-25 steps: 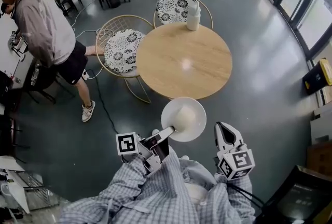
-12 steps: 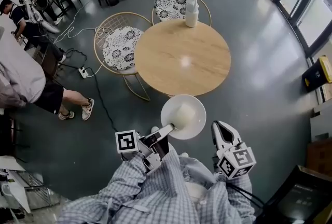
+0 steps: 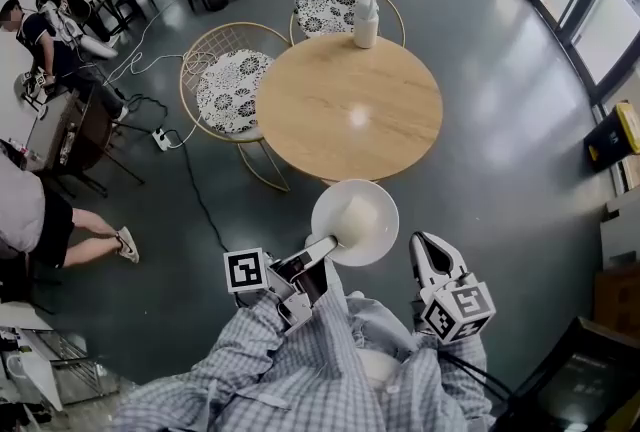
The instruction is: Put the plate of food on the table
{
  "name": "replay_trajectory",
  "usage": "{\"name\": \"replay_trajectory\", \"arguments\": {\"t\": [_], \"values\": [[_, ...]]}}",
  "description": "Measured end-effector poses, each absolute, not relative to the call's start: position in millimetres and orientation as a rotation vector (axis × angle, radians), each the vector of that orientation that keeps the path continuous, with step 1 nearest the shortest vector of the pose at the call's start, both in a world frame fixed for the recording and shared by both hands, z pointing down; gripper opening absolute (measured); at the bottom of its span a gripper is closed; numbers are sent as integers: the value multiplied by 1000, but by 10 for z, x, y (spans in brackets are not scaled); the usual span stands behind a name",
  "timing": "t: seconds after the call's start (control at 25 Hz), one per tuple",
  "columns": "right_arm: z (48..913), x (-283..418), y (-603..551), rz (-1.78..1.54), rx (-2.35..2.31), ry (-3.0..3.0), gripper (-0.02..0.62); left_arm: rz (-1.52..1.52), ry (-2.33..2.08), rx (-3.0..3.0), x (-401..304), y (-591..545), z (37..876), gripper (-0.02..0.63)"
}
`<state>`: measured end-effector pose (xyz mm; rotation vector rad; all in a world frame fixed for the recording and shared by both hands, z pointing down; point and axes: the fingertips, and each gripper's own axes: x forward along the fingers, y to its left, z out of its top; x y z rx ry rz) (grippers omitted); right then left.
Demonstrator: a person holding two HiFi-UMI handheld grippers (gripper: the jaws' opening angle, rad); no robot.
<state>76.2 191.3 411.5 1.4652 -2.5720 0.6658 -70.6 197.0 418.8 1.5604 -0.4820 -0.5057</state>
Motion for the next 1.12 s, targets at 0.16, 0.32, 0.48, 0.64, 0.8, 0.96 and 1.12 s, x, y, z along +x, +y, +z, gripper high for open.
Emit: {"name": "replay_trajectory", "arguments": {"t": [0.16,0.32,0.48,0.64,0.8,0.96,1.12], "values": [[4126,757,1865,669,1467,-2568,9,-501,-478,1562,-700,1925,4183,37],[4109,758,1792,692,1480,-2570,9,-497,-473,1561,-686,1842,4179,37],[4112,757,1670,704,1477,-2574,9,-496,-472,1563,-668,1675,4208,37],[4111,813,1509,713,1486,-2553,9,-499,-471,1558,-616,1472,4234,37],[4049,817,1276,791,1461,-2617,11,-501,-467,1557,-579,1257,4210,37],[4004,777,1032,885,1459,-2657,11,-496,-466,1541,-584,1048,4191,37],[4015,698,836,928,1442,-2630,11,-479,-462,1545,-605,840,4196,37]]}}
